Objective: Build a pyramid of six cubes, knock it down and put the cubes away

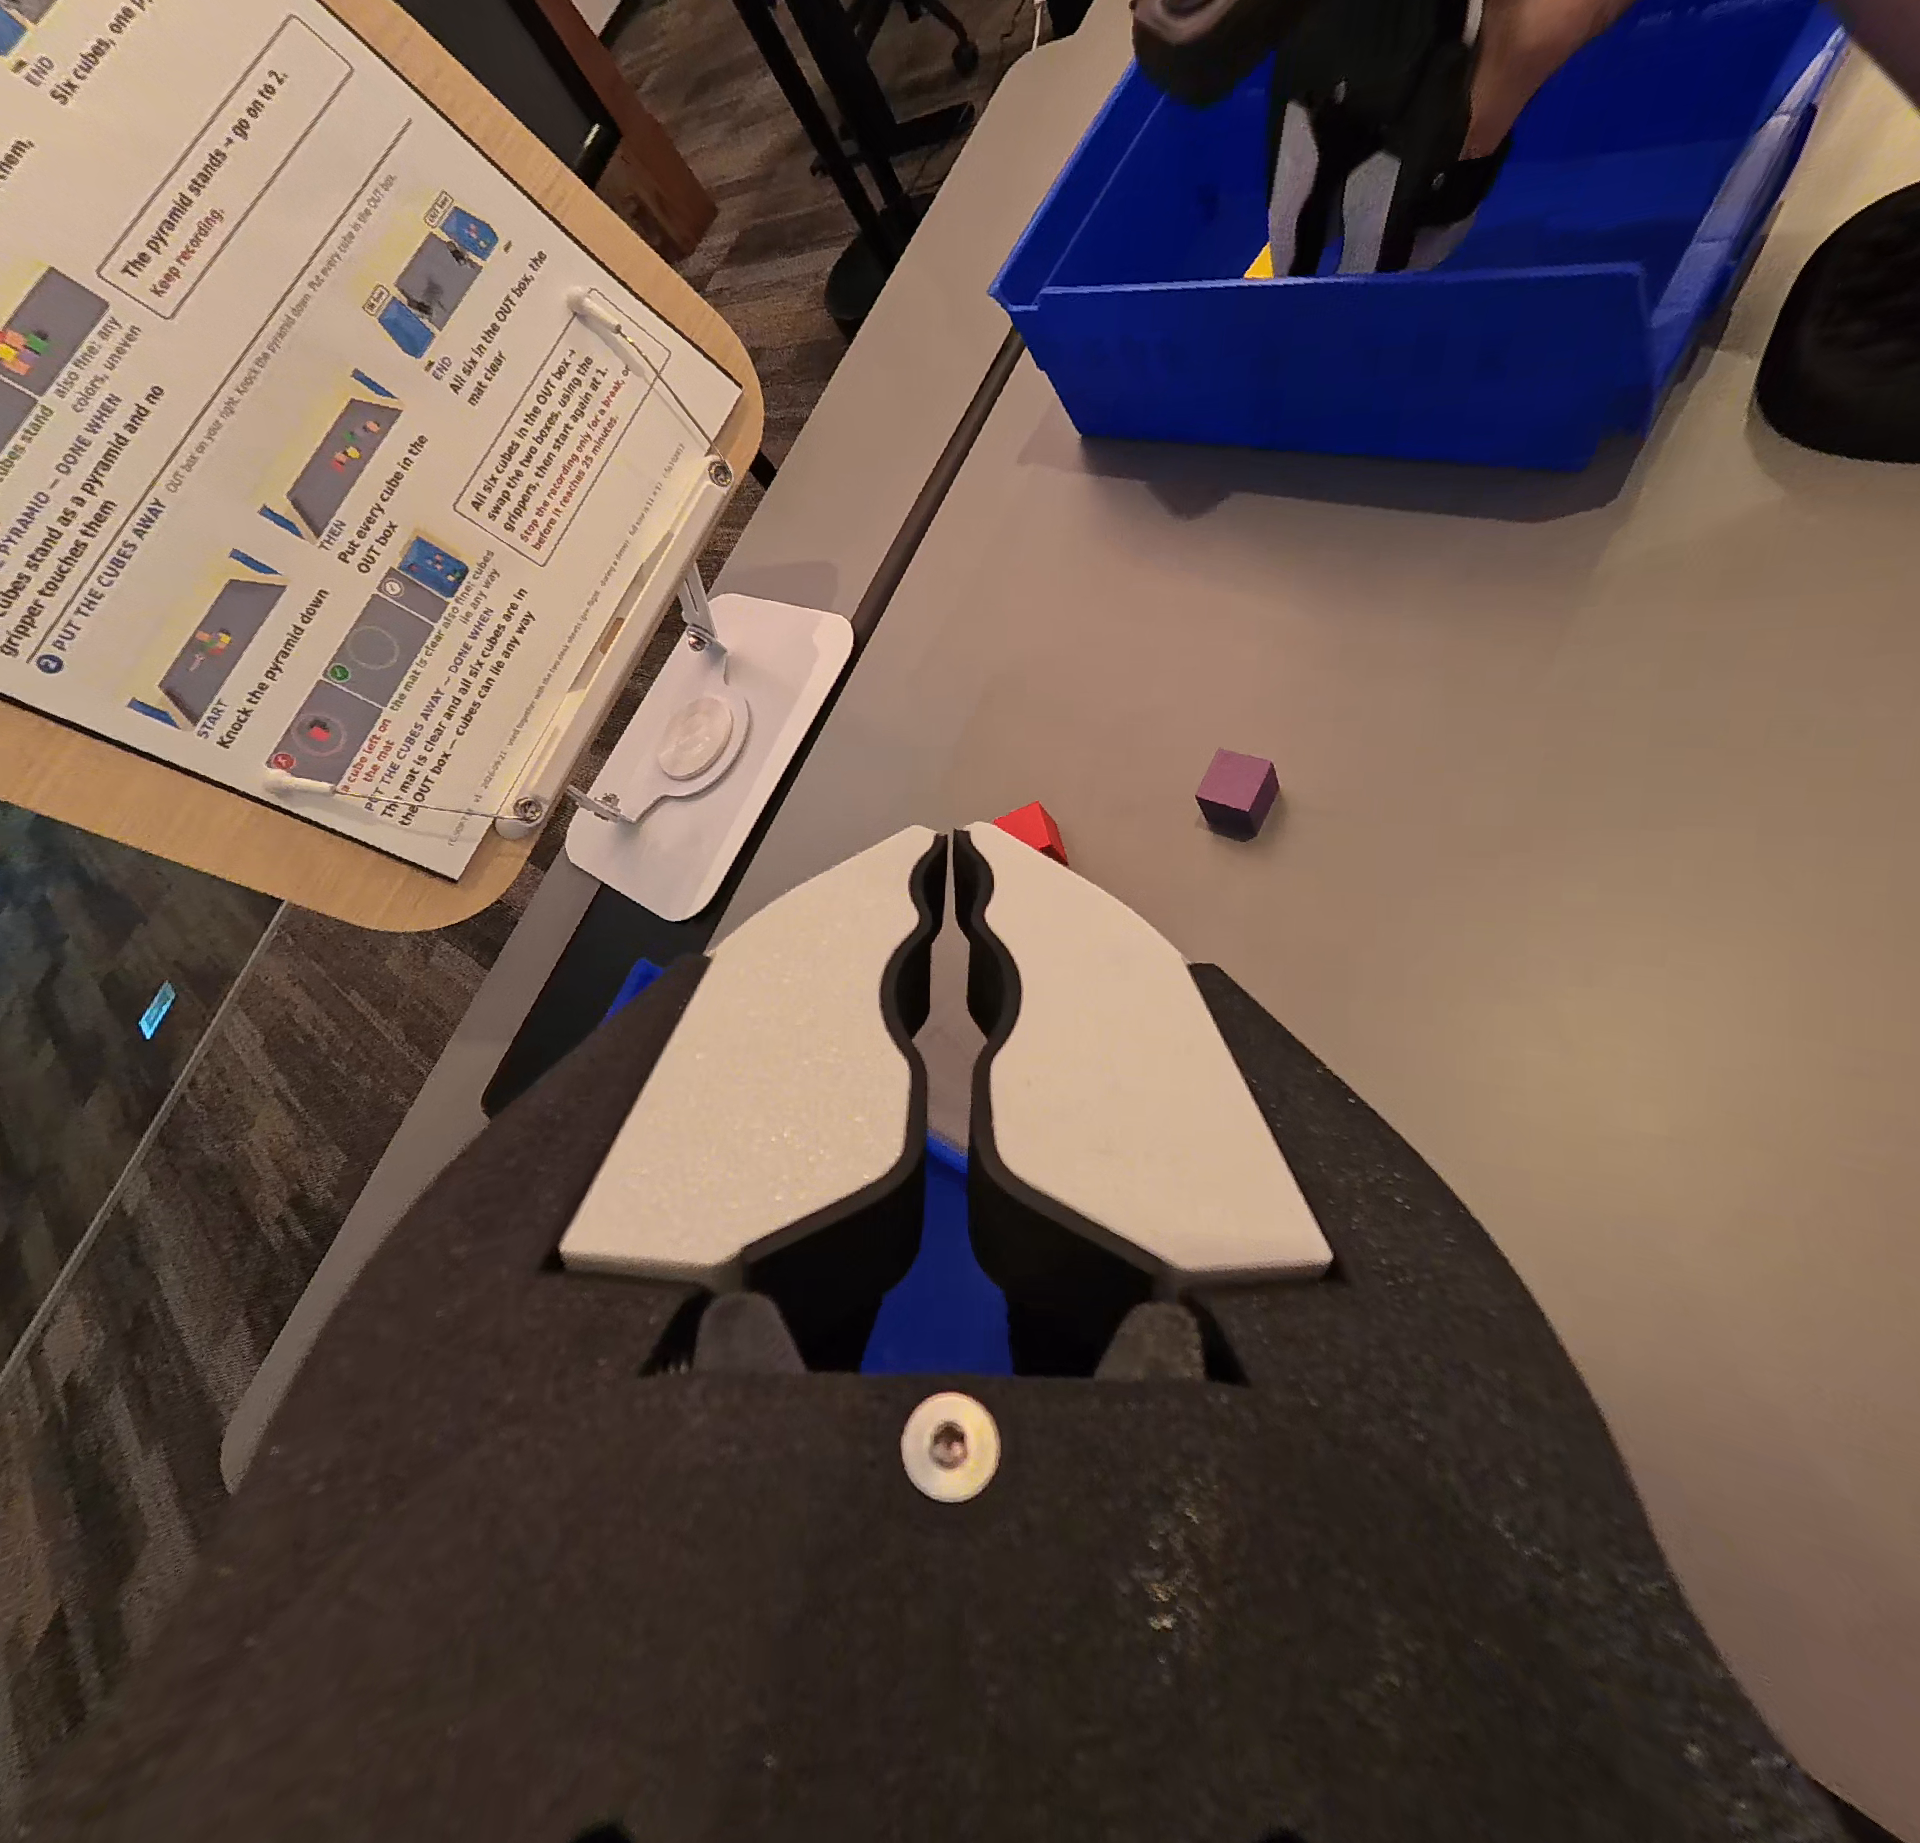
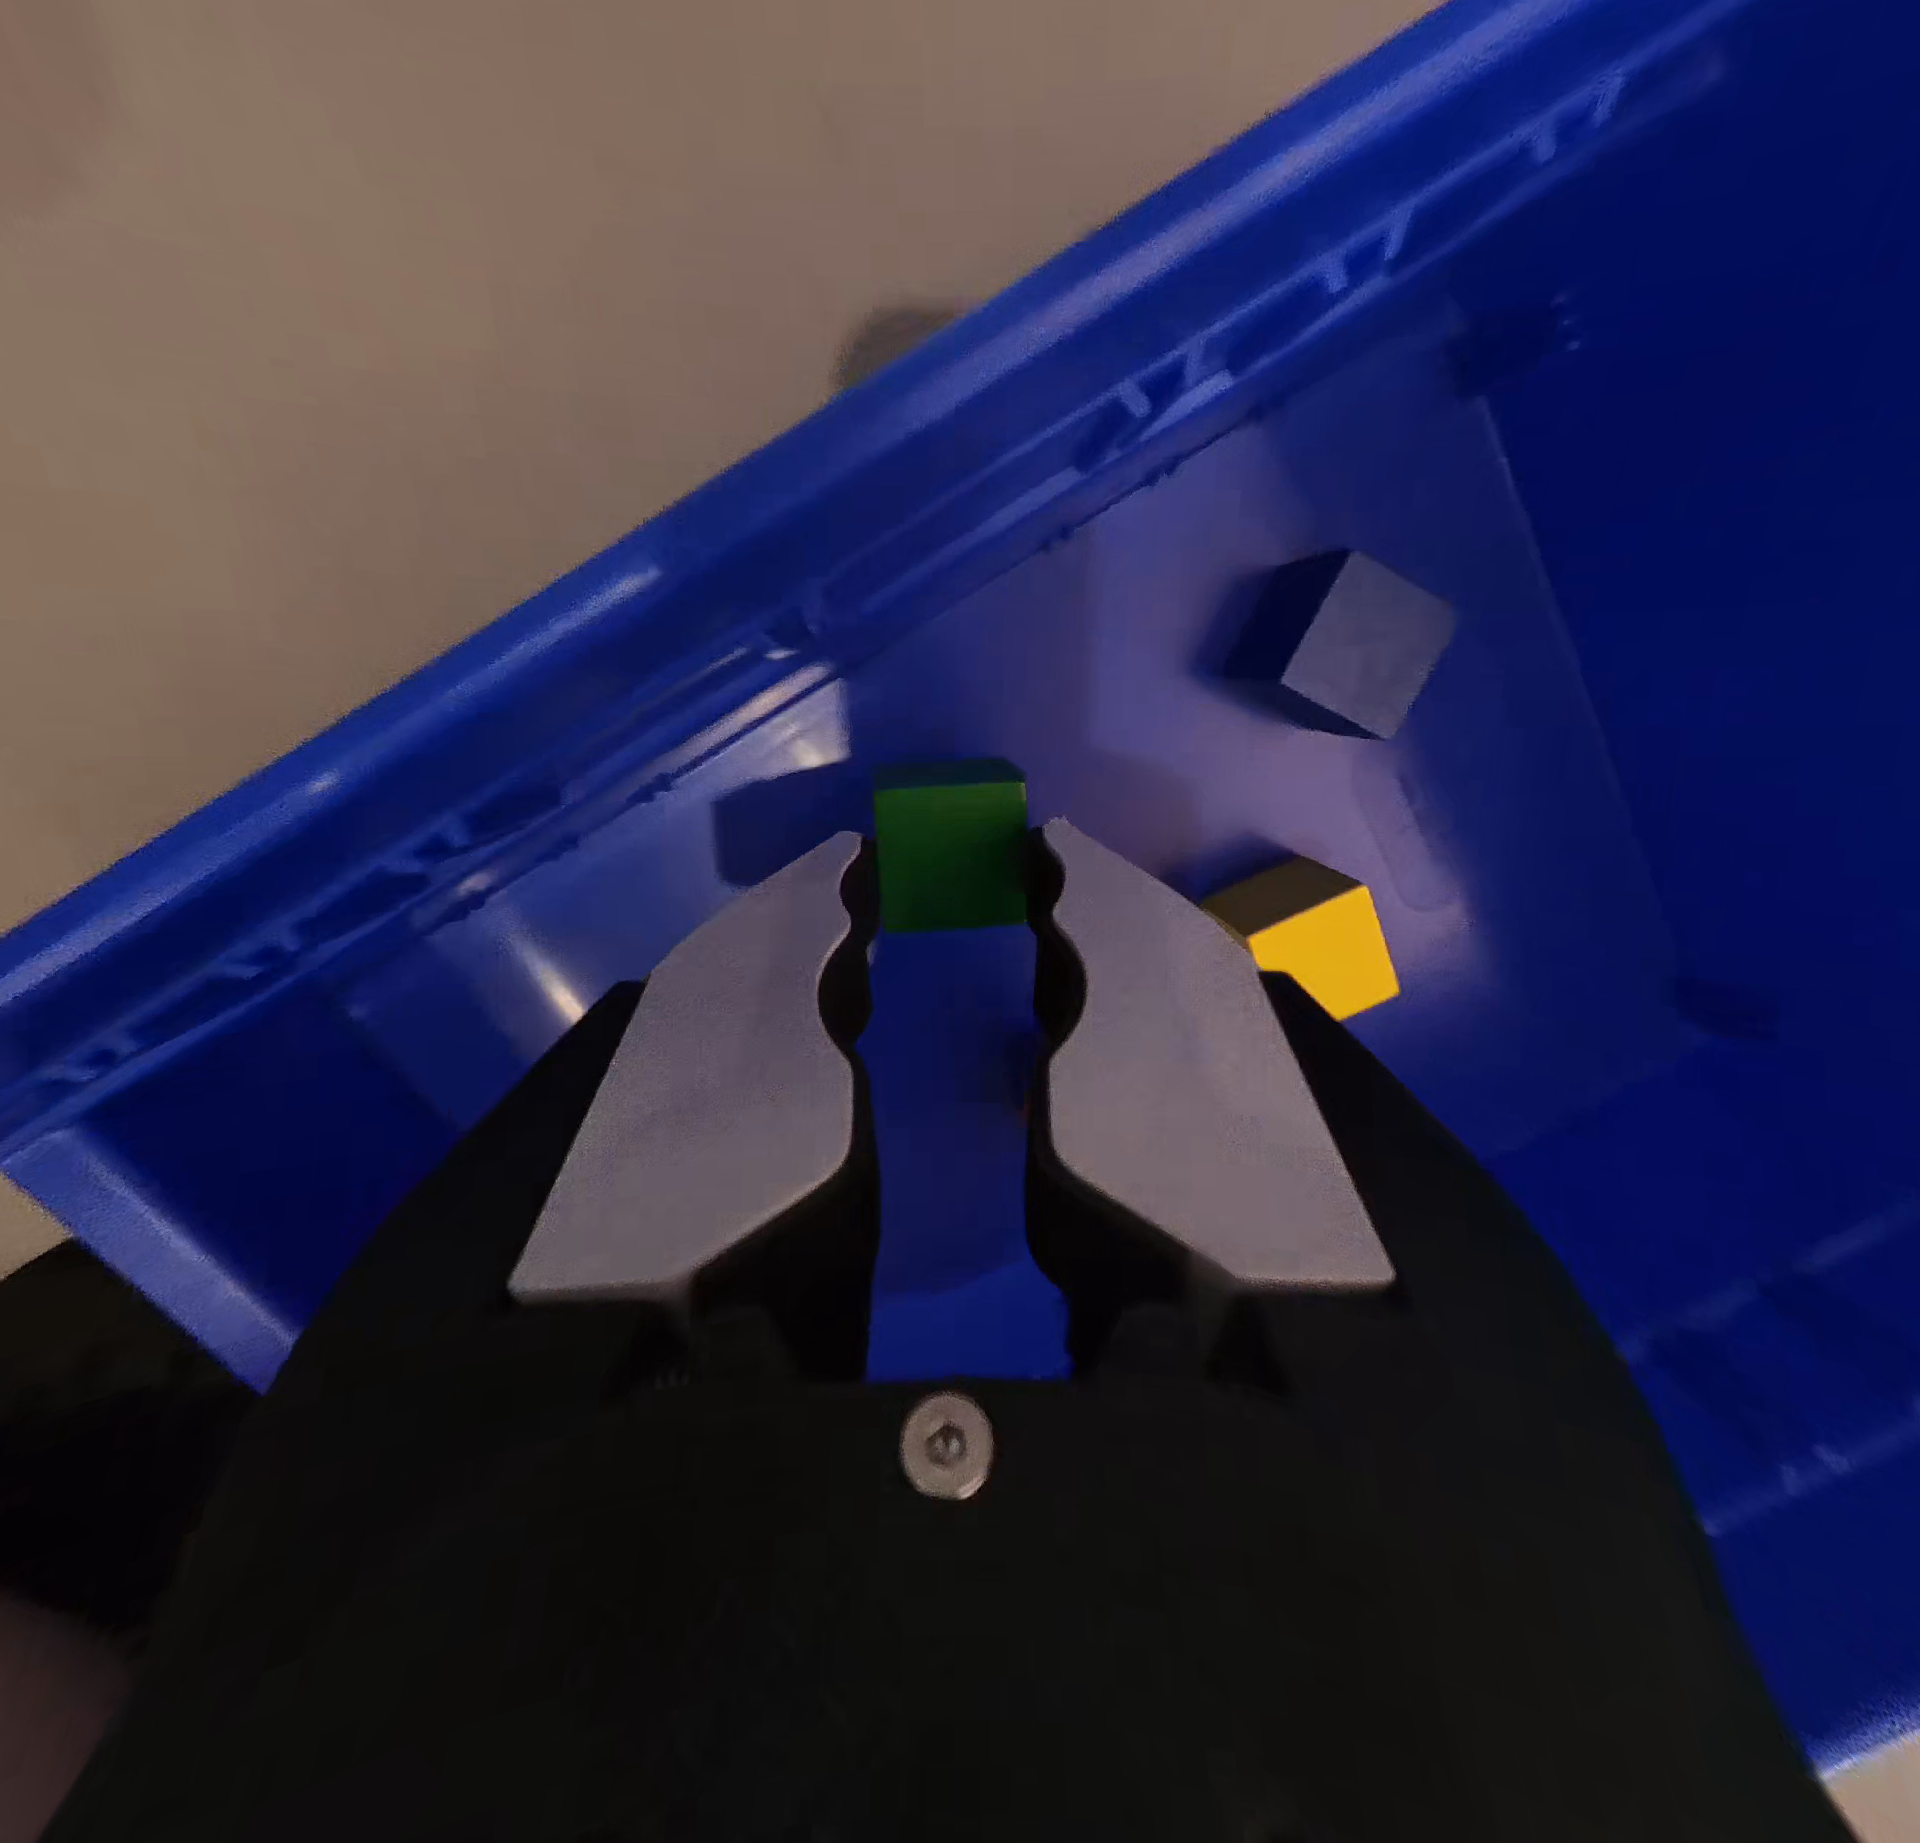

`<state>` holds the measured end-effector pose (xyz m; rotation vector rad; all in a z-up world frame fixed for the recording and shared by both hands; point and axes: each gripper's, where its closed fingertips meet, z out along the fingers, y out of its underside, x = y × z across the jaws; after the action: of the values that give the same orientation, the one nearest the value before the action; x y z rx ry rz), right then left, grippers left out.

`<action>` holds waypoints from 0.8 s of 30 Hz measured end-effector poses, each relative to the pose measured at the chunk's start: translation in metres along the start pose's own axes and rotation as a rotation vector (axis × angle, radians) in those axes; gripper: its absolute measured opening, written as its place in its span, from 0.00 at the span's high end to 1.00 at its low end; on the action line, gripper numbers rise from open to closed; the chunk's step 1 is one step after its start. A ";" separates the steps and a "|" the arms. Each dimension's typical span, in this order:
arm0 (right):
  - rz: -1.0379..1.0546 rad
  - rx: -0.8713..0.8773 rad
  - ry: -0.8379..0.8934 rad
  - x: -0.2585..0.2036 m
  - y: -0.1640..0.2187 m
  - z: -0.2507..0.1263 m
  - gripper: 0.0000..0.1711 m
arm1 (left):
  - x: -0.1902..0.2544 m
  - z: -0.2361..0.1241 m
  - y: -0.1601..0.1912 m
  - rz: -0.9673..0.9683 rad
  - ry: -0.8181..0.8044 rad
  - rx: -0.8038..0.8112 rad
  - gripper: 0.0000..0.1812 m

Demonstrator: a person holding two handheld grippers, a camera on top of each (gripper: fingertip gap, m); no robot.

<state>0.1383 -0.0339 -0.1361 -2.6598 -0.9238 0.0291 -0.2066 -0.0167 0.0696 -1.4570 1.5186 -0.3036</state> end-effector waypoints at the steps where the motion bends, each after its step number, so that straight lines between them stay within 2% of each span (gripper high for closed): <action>1: 0.007 -0.031 0.010 0.003 0.004 0.004 0.83 | 0.000 0.000 0.001 0.002 0.000 -0.004 1.00; 3: 0.036 -0.063 0.042 0.009 0.011 0.007 0.82 | 0.000 0.000 0.001 0.006 -0.004 -0.008 1.00; 5: 0.053 -0.014 0.030 0.009 0.006 0.002 0.77 | -0.001 -0.001 0.000 0.002 -0.004 0.002 1.00; 8: 0.081 0.127 0.127 0.018 -0.014 -0.038 0.72 | -0.003 -0.004 0.000 -0.003 -0.011 0.006 1.00; 11: 0.053 0.388 0.308 0.013 -0.063 -0.113 0.72 | -0.006 -0.007 0.000 -0.011 -0.022 0.013 1.00; 12: 0.017 0.495 0.308 -0.004 -0.084 -0.134 0.72 | -0.007 -0.008 0.000 -0.014 -0.023 0.018 1.00; 14: -0.112 0.655 0.193 -0.056 -0.124 -0.152 0.72 | -0.006 -0.009 -0.001 -0.014 -0.022 0.021 1.00; 16: -0.261 0.646 0.033 -0.110 -0.150 -0.135 0.69 | -0.006 -0.008 0.000 -0.009 -0.021 0.014 1.00; 19: -0.446 0.476 -0.099 -0.164 -0.168 -0.070 0.66 | -0.003 -0.006 0.000 -0.003 -0.014 0.009 1.00; 22: -0.549 0.275 -0.129 -0.185 -0.163 -0.004 0.67 | -0.003 -0.007 0.000 0.002 -0.013 0.009 1.00; 24: -0.548 0.194 -0.117 -0.183 -0.159 0.025 0.70 | -0.003 -0.008 -0.001 0.003 -0.015 0.016 1.00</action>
<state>-0.1048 -0.0206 -0.1260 -2.1699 -1.5687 0.1390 -0.2123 -0.0175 0.0757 -1.4420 1.5031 -0.3019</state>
